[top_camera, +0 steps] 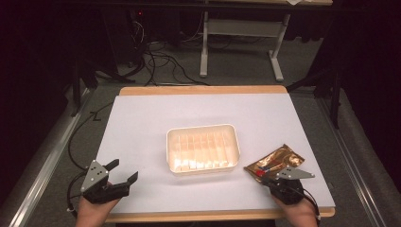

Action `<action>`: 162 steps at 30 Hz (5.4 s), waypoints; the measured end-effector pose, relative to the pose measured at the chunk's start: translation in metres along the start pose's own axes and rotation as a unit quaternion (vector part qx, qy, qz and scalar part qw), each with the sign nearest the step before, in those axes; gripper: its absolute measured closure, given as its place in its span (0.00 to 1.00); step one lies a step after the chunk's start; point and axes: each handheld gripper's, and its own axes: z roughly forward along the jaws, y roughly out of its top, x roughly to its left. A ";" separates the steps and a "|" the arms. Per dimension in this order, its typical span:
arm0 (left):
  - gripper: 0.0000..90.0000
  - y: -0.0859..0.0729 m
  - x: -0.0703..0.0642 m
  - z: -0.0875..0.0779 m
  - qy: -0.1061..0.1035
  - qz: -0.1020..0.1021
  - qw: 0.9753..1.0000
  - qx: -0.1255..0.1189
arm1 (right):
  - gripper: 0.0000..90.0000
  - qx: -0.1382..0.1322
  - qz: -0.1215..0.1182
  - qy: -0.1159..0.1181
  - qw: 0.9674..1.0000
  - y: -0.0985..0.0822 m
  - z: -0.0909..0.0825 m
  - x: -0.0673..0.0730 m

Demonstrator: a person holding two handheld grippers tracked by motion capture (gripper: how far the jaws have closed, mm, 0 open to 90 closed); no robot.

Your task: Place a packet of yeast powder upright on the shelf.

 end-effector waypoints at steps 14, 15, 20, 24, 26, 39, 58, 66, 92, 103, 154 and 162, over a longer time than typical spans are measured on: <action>0.22 0.000 -0.001 0.002 -0.001 0.003 1.000 0.002 | 0.98 -0.092 -0.009 0.015 0.996 0.011 -0.024 0.012; 0.22 0.000 -0.001 0.002 -0.001 0.003 1.000 0.002 | 0.98 -0.092 -0.009 0.015 0.996 0.011 -0.024 0.012; 0.22 -0.001 -0.002 0.002 -0.001 0.004 1.000 0.006 | 1.00 -0.070 -0.004 0.008 0.998 0.022 -0.001 0.009; 0.22 -0.001 -0.001 0.003 -0.001 0.001 1.000 0.007 | 1.00 0.001 -0.009 0.018 1.000 0.009 0.016 0.014; 0.22 -0.001 -0.001 0.003 -0.001 0.002 1.000 0.006 | 1.00 0.006 -0.011 0.016 1.000 0.006 0.014 0.017; 0.22 0.001 -0.001 0.005 -0.008 0.003 1.000 0.000 | 0.90 -0.048 0.005 -0.015 0.999 0.007 -0.008 0.010; 0.21 -0.002 0.011 0.010 0.030 -0.013 0.999 0.001 | 0.67 -0.078 0.092 -0.084 0.989 -0.016 -0.035 -0.029; 0.22 -0.002 0.009 0.012 0.029 -0.009 1.000 0.005 | 0.62 -0.081 0.112 -0.095 0.986 -0.022 -0.038 -0.039; 0.22 -0.001 0.009 0.013 0.029 -0.014 0.999 0.010 | 0.47 -0.083 0.134 -0.106 0.982 -0.025 -0.039 -0.051; 0.22 -0.001 -0.002 0.012 0.024 0.001 1.000 0.007 | 0.41 -0.088 0.123 -0.110 0.982 -0.017 -0.036 -0.055; 0.23 -0.015 -0.002 -0.018 0.055 0.026 0.998 0.020 | 0.94 -0.100 0.281 0.012 0.954 -0.017 -0.008 -0.096; 0.23 -0.012 -0.008 -0.016 0.042 0.042 0.998 0.016 | 1.00 -0.136 0.240 -0.001 0.961 -0.009 -0.023 -0.083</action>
